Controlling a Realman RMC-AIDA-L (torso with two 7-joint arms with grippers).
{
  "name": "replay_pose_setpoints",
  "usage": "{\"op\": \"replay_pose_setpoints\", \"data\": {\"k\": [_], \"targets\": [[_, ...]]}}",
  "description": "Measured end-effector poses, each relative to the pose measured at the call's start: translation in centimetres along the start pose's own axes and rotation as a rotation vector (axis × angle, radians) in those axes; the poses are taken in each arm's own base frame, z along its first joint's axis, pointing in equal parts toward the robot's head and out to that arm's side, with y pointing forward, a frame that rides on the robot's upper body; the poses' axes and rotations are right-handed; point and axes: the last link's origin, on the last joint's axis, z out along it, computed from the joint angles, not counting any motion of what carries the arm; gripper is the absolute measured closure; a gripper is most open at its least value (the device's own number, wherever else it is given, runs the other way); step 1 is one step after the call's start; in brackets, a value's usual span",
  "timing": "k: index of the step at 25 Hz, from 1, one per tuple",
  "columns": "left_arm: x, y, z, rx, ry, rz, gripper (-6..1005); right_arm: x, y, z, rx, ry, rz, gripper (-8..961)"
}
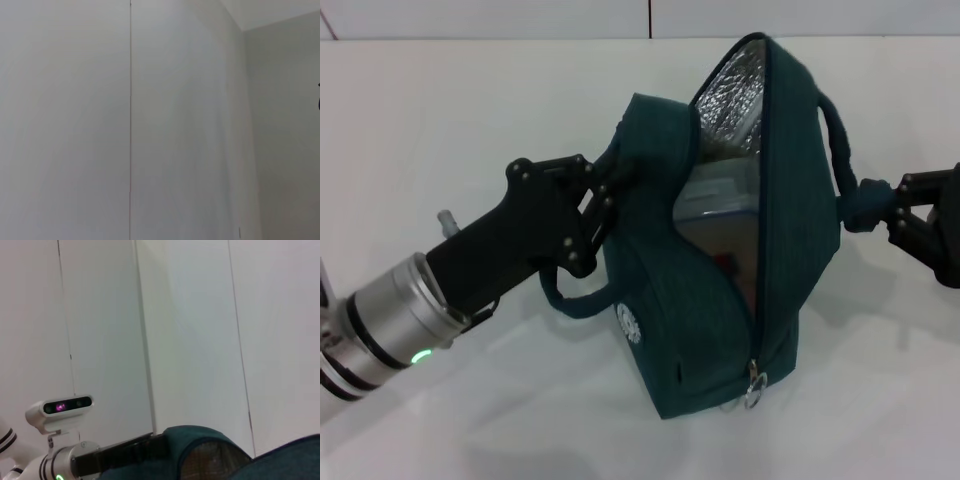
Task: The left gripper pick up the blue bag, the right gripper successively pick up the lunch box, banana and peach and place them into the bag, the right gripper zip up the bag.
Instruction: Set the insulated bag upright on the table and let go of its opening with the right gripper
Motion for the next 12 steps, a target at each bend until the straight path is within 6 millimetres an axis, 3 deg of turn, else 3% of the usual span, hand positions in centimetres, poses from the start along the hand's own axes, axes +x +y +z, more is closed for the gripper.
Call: {"op": "replay_pose_setpoints", "data": {"k": [8, 12], "targets": [[-0.64, 0.37, 0.04, 0.033, -0.013, 0.03, 844, 0.43, 0.22, 0.1, 0.001, 0.012, 0.026, 857], [-0.81, 0.32, 0.13, 0.038, -0.022, 0.034, 782, 0.56, 0.22, 0.02, 0.011, 0.012, 0.026, 632]]}}
